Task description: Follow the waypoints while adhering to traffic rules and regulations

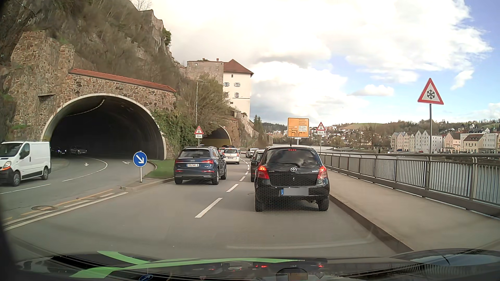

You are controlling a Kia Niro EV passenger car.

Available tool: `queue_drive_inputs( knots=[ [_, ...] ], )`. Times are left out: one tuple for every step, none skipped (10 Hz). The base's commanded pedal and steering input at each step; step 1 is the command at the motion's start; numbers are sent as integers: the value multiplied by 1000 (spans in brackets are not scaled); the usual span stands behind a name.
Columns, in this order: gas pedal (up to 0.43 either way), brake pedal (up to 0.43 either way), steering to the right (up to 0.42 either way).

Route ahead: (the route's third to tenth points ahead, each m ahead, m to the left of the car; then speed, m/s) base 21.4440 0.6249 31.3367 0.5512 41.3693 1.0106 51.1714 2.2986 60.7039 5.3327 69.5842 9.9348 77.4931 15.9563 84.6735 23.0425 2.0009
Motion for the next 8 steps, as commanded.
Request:
queue_drive_inputs(
  knots=[
    [0,207,8],
    [0,207,7],
    [0,207,7],
    [0,201,7],
    [0,195,7],
    [0,189,7],
    [0,183,7],
    [0,183,7]
  ],
)
